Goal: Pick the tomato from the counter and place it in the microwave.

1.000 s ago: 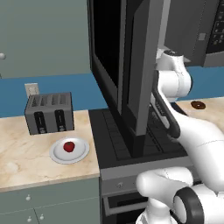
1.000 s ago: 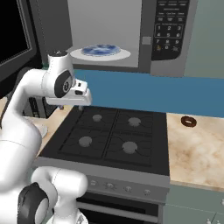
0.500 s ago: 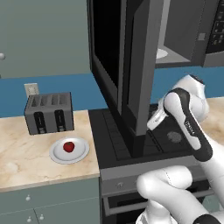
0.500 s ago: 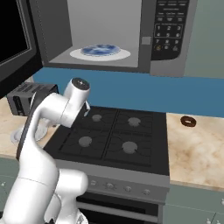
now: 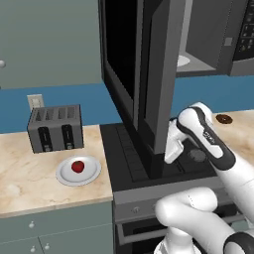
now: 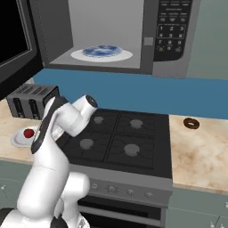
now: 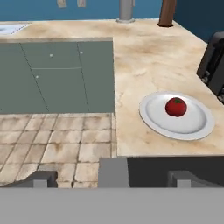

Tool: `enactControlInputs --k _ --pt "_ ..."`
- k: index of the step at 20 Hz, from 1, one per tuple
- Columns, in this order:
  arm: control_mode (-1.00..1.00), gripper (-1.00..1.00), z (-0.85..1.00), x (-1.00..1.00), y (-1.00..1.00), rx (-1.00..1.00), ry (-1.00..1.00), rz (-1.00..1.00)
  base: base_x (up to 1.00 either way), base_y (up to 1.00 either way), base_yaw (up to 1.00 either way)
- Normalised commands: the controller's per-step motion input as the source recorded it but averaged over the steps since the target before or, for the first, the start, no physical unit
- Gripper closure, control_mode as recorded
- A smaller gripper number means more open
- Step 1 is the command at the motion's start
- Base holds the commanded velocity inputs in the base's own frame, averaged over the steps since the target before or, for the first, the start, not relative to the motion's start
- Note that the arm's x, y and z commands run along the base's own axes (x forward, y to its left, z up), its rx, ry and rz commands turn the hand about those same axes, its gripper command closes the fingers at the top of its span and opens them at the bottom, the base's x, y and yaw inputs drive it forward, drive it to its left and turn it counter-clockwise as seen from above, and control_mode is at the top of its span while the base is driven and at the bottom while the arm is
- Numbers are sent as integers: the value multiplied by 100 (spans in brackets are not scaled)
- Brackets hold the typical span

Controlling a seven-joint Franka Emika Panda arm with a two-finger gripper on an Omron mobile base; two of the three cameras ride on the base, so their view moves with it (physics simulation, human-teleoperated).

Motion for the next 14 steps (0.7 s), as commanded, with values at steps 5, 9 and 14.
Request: enactControlInputs --k 5,9,14 --pt "-100 -100 -22 1 84 11 -52 15 0 0 0" --pt "-100 -100 -20 49 54 17 -17 0 0 0 0" --pt "-100 -100 -46 62 63 18 3 0 0 0 0"
